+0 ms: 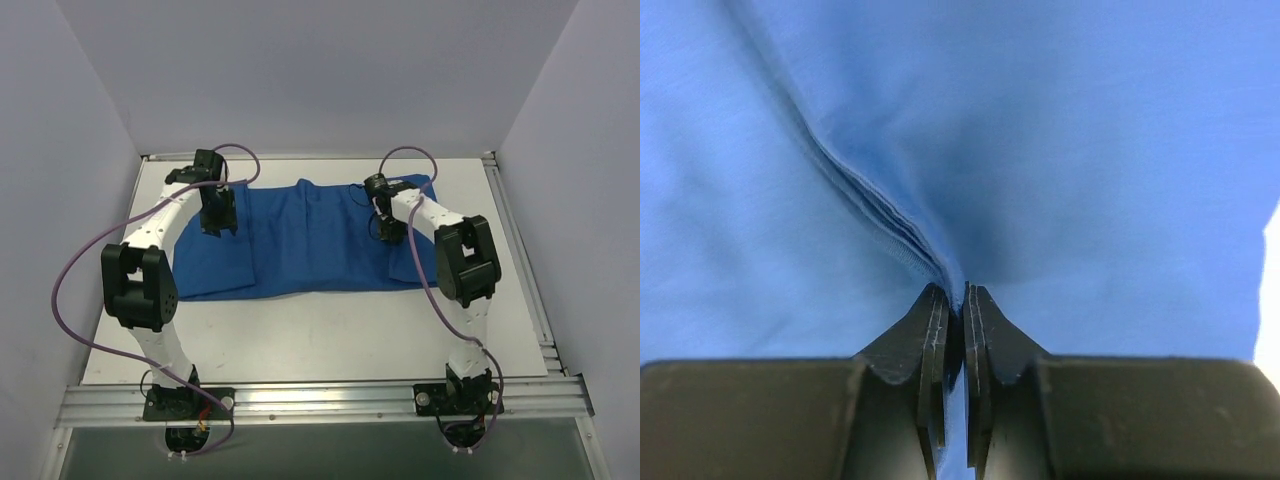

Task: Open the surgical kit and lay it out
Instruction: Open the surgical kit at the center of the board.

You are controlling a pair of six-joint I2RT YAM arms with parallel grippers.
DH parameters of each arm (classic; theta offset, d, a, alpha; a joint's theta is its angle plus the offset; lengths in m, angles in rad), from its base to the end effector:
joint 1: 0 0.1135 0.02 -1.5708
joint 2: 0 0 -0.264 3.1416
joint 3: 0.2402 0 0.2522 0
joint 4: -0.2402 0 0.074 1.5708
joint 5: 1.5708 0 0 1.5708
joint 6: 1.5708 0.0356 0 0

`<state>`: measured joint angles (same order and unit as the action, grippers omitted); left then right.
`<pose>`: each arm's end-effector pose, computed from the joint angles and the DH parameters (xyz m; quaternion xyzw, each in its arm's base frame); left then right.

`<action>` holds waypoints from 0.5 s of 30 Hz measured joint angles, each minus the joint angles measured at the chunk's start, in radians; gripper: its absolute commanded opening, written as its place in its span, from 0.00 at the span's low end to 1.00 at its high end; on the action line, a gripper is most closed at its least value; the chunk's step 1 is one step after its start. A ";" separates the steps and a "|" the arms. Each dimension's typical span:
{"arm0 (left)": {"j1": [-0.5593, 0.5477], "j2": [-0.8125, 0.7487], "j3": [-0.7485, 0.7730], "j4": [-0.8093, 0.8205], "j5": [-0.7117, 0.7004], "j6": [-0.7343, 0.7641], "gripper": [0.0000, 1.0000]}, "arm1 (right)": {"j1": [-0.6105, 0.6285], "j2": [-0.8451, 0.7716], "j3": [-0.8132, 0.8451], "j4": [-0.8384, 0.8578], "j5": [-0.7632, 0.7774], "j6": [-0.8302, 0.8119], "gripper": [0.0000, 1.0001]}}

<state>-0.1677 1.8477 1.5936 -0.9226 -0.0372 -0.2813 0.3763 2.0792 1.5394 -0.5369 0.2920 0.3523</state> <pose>0.3812 -0.0632 0.2628 -0.0593 0.9787 -0.0258 0.1949 0.4137 0.1524 0.1745 0.0241 0.9597 -0.0456 0.2763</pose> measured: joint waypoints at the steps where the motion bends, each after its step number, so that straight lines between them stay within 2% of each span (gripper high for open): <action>1: 0.000 -0.001 -0.003 0.003 0.000 0.000 0.50 | -0.016 -0.003 0.004 -0.006 0.005 -0.003 0.00; 4: 0.000 -0.005 -0.021 0.013 0.000 0.000 0.50 | -0.106 -0.030 0.005 -0.028 0.031 -0.012 0.00; 8: 0.000 -0.001 -0.034 0.020 0.001 0.000 0.52 | -0.336 -0.082 0.022 -0.047 0.116 -0.031 0.00; 9: -0.001 0.001 -0.034 0.024 0.000 0.000 0.56 | -0.398 -0.095 0.026 -0.048 0.140 -0.037 0.07; 10: -0.002 0.005 -0.034 0.027 -0.004 -0.001 0.58 | -0.450 -0.109 0.031 -0.052 0.163 -0.042 0.29; 13: -0.006 0.028 -0.031 0.043 -0.017 -0.015 0.61 | -0.584 -0.133 0.050 -0.067 0.236 -0.044 0.58; 15: -0.010 0.055 -0.019 0.053 -0.026 -0.028 0.62 | -0.612 -0.141 0.063 -0.089 0.269 -0.045 0.73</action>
<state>-0.1772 1.9026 1.5745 -0.8696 -0.0635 -0.3096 -0.2359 1.9385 1.6028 -0.6254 0.5613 0.3073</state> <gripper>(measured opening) 0.613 0.593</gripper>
